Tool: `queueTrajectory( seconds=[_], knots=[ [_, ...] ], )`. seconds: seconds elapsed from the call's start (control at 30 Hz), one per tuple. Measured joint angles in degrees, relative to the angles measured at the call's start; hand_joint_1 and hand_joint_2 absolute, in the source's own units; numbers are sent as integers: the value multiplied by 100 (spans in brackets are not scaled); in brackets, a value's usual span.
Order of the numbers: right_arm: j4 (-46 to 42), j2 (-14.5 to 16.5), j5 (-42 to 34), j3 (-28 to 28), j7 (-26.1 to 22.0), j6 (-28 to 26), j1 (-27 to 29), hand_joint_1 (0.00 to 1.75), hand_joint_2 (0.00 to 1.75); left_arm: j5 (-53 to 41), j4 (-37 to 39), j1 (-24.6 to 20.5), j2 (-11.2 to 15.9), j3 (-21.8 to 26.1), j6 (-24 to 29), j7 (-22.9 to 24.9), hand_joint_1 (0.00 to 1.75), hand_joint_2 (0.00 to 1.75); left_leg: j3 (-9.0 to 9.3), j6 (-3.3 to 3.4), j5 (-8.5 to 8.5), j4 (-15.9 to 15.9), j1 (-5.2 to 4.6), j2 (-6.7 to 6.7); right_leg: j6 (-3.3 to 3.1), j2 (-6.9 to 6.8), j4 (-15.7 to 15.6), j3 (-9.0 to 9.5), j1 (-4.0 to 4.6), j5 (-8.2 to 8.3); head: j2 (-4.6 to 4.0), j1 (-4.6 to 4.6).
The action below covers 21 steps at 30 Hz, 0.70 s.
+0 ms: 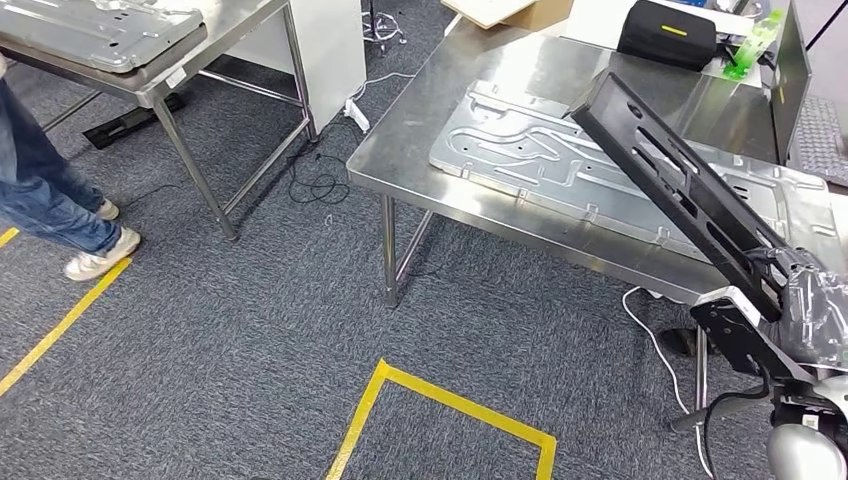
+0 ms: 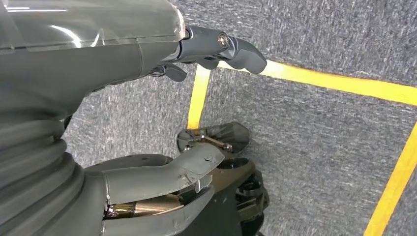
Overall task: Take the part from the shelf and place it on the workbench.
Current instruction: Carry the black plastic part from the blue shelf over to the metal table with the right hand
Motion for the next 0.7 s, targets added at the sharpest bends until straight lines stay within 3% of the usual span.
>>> queueTrajectory(
  seconds=[0.07,0.13,0.23,0.37,0.43,0.5,0.57,0.6,0.67,0.7],
  knots=[
    [18,-1,0,1,-1,3,-6,175,175,-6,0,0,-1,-4,0,0,0,175,54,-36,-35,-2,1,3,-7,-50,-714,368,-5,353,0,0],
    [27,-3,5,2,-1,8,-21,175,175,-13,0,-5,1,-7,1,0,0,175,81,-91,-62,3,-13,5,-57,-93,-1204,610,31,463,0,-1],
    [41,-7,27,2,2,11,-29,175,175,-17,0,-6,1,-8,4,5,0,175,89,-151,-66,-13,-22,15,-137,-84,-1280,627,75,425,0,-4],
    [43,-7,34,2,2,10,-30,175,175,-17,0,-5,1,-8,5,8,0,175,99,-170,-71,-20,-19,22,-158,-73,-1286,631,77,422,0,-4],
    [44,-8,47,2,3,10,-31,175,175,-18,0,-9,2,-8,9,11,0,175,110,-210,-111,5,-20,24,-196,-67,-1318,665,53,428,0,-5],
    [50,-8,69,10,4,11,-45,175,175,-19,1,-3,2,-9,16,15,0,175,-332,-243,-455,854,-12,8,-297,-62,-1343,748,61,388,0,-9],
    [61,-5,88,22,5,12,-58,175,175,-15,2,10,1,-9,32,33,0,175,-831,-232,-630,1655,-3,-6,-378,-41,-1334,823,104,320,0,-9],
    [64,-3,96,25,7,12,-58,175,175,-10,1,14,1,-8,44,46,0,175,-829,-214,-455,1531,-4,-6,-382,-25,-1326,848,116,294,0,-9],
    [67,2,103,26,10,12,-58,175,175,4,1,14,4,-8,69,76,0,175,-584,-150,24,842,-21,-19,-371,1,-1314,909,128,234,0,-8],
    [68,8,89,26,11,13,-62,175,175,10,0,12,6,-7,74,83,0,175,-444,-123,172,511,-35,-29,-355,12,-1303,926,137,206,0,-8]
  ],
)
